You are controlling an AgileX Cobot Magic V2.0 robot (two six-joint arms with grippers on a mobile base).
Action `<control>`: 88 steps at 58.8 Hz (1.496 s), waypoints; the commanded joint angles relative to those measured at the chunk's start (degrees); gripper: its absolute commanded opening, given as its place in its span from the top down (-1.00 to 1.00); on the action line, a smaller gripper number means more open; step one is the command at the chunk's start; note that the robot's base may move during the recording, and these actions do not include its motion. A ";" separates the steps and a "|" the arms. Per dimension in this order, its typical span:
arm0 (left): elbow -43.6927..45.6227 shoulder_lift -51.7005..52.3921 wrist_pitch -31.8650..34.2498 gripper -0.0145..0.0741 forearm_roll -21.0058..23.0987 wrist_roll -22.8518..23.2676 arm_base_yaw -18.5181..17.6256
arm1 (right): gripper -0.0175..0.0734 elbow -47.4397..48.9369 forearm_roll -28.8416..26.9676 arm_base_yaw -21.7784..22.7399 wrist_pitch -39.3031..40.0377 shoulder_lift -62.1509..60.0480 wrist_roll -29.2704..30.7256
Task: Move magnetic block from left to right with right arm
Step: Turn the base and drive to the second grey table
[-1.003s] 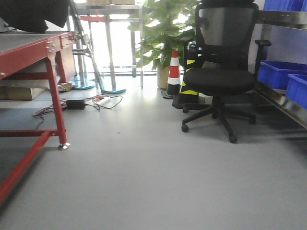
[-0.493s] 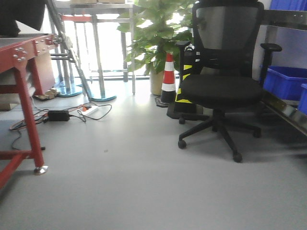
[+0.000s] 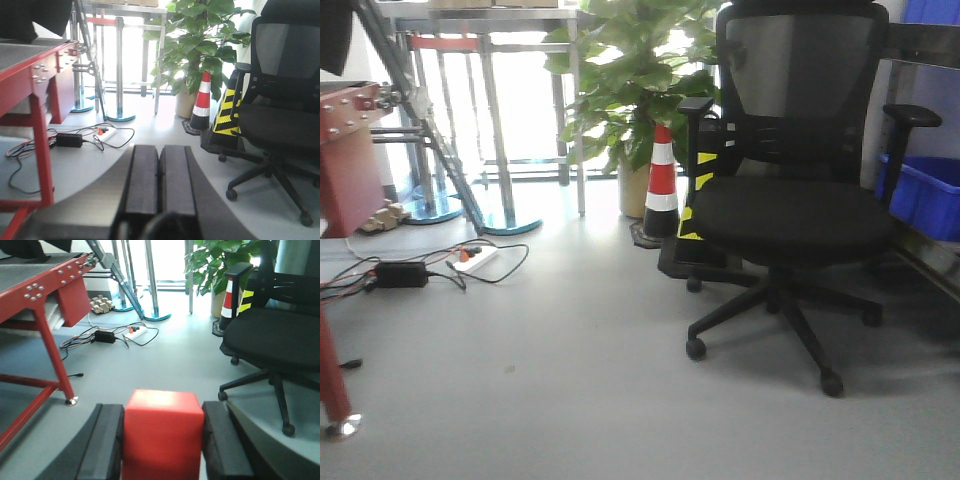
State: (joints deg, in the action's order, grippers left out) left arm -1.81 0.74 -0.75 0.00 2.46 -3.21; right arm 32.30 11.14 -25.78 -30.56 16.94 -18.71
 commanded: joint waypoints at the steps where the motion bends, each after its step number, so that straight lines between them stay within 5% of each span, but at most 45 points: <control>1: -0.53 0.63 5.10 0.94 0.00 0.25 0.14 | 0.24 1.69 1.01 0.27 5.04 0.61 0.46; 88: -0.53 0.63 5.10 0.94 0.00 0.25 0.03 | 0.24 1.69 1.01 0.27 5.07 0.61 0.46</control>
State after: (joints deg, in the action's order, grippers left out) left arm -1.81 0.74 -0.75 0.00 2.46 -3.21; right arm 32.30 11.14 -25.78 -30.56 16.94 -18.71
